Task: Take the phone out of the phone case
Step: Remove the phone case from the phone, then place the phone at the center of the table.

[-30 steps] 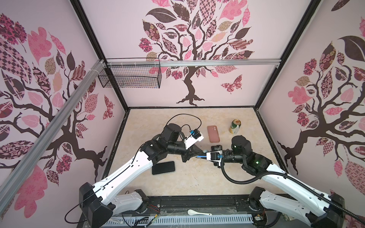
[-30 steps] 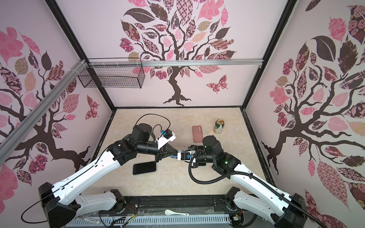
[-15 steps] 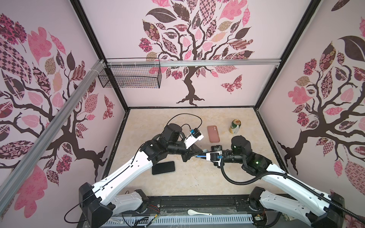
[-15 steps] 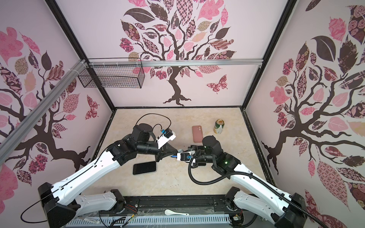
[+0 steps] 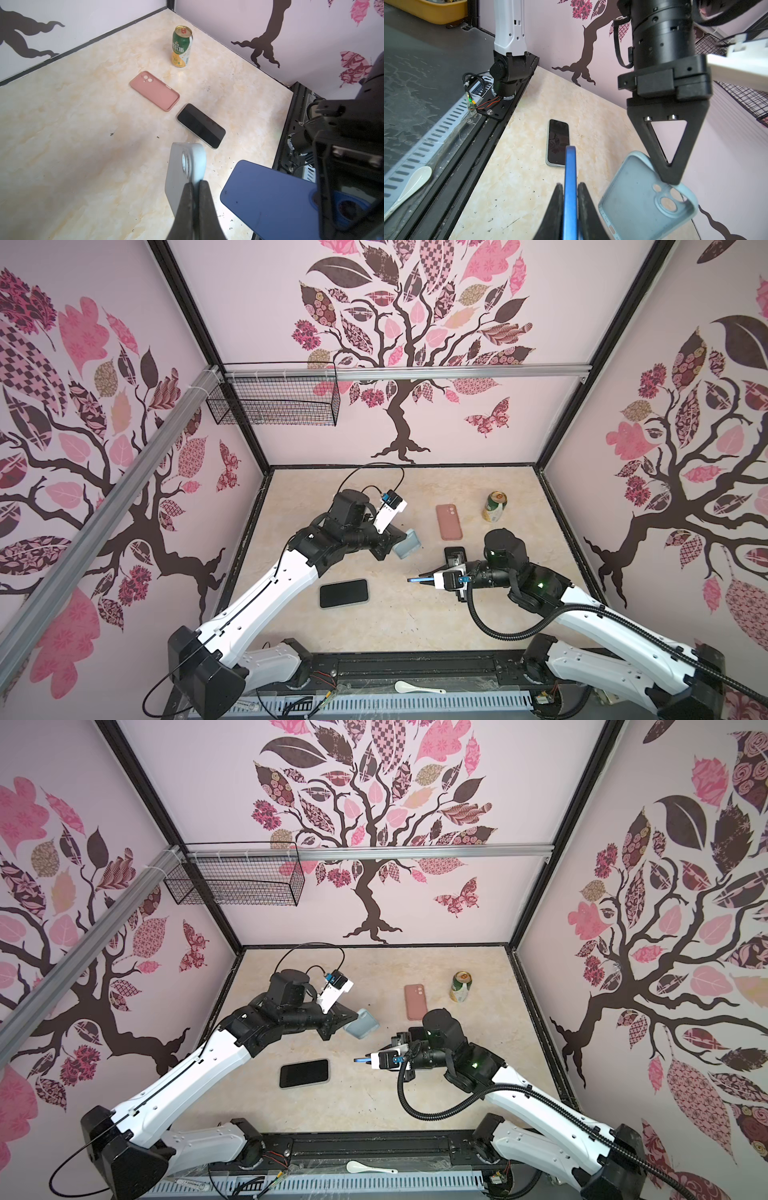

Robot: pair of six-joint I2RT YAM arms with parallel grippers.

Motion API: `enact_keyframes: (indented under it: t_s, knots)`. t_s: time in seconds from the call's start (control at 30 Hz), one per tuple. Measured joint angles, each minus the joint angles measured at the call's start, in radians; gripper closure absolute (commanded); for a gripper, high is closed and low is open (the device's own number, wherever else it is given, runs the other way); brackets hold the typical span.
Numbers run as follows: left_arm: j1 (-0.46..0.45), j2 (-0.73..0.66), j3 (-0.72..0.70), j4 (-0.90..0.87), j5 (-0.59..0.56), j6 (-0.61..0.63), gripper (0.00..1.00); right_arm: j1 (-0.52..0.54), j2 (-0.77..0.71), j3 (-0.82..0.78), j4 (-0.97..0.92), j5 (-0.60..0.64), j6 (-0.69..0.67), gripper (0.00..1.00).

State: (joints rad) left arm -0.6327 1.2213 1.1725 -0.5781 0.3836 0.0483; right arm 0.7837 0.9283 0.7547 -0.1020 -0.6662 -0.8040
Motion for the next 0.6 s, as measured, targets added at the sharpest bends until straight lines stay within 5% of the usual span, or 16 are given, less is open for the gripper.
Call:
enact_keyframes:
  t_s: [0.23, 0.6]
  knots:
    - [0.006, -0.026, -0.002, -0.005, -0.043, 0.000, 1.00, 0.000, -0.009, -0.004, 0.024, 0.039, 0.095, 1.00]
    - [0.064, -0.219, -0.142, -0.005, -0.098, -0.034, 1.00, -0.067, 0.156, 0.040, -0.002, 0.140, 0.541, 1.00]
